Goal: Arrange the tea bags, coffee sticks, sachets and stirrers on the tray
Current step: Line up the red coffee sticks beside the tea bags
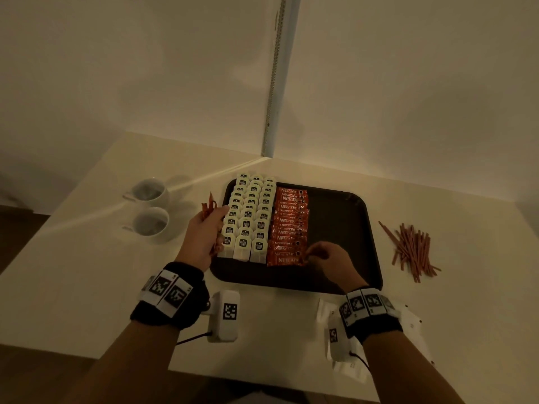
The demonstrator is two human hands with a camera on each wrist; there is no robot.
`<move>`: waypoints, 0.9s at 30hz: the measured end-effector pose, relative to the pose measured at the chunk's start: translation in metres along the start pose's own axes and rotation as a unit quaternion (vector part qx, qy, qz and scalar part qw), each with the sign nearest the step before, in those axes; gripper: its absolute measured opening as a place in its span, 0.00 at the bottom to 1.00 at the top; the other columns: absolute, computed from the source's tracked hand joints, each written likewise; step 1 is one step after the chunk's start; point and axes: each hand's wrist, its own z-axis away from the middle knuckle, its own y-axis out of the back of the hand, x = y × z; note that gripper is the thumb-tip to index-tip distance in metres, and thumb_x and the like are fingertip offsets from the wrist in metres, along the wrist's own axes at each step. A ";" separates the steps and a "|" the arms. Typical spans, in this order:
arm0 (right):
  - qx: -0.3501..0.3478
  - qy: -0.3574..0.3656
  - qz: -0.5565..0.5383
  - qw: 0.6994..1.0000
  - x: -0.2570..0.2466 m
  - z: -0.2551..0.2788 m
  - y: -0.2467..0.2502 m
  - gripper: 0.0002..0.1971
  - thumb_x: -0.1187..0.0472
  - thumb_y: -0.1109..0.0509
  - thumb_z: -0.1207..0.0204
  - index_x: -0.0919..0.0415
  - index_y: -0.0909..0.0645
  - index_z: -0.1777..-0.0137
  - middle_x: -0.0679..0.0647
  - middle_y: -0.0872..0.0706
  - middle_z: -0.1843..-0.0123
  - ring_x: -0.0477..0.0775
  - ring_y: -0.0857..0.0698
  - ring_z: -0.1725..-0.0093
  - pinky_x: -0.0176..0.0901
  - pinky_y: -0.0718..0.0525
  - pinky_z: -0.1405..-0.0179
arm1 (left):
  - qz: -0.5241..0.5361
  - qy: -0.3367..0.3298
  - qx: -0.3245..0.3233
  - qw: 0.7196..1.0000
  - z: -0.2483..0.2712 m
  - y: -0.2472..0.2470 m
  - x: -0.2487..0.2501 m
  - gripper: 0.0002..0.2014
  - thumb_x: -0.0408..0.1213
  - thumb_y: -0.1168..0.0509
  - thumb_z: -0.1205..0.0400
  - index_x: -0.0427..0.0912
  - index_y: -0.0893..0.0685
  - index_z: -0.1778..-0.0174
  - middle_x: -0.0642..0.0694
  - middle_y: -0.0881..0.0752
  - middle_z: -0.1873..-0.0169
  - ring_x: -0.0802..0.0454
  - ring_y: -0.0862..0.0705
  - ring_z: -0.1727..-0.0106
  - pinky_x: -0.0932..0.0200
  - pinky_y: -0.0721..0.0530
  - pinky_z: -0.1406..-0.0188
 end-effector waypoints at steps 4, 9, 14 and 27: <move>-0.024 -0.069 -0.011 0.997 0.016 0.002 -0.020 0.06 0.66 0.26 0.27 0.57 0.17 0.53 0.47 0.16 0.52 0.47 0.17 0.50 0.26 0.24 0.61 | 0.002 0.024 0.003 1.000 0.002 0.002 -0.005 0.07 0.40 0.37 0.18 0.46 0.25 0.61 0.52 0.30 0.76 0.58 0.34 0.81 0.65 0.36 0.85; 0.016 -0.091 -0.017 0.996 0.022 -0.002 -0.035 0.06 0.67 0.26 0.27 0.57 0.18 0.53 0.48 0.17 0.52 0.45 0.19 0.50 0.32 0.25 0.52 | 0.001 0.038 -0.004 0.999 0.005 0.003 -0.008 0.06 0.39 0.40 0.17 0.46 0.26 0.60 0.51 0.27 0.74 0.56 0.32 0.78 0.65 0.34 0.84; 0.051 -0.102 -0.019 0.993 0.020 -0.009 -0.040 0.06 0.66 0.28 0.26 0.58 0.17 0.50 0.53 0.15 0.47 0.47 0.19 0.48 0.35 0.23 0.52 | -0.006 0.039 0.000 0.999 0.004 0.004 -0.008 0.06 0.38 0.40 0.17 0.46 0.26 0.61 0.51 0.27 0.74 0.57 0.32 0.80 0.66 0.35 0.84; 0.055 -0.112 0.028 0.992 0.011 -0.013 -0.040 0.09 0.65 0.27 0.26 0.63 0.18 0.47 0.52 0.19 0.51 0.46 0.21 0.52 0.35 0.25 0.55 | -0.032 0.047 -0.010 0.998 0.001 0.005 -0.008 0.06 0.37 0.42 0.17 0.41 0.22 0.53 0.47 0.19 0.70 0.55 0.24 0.77 0.63 0.29 0.80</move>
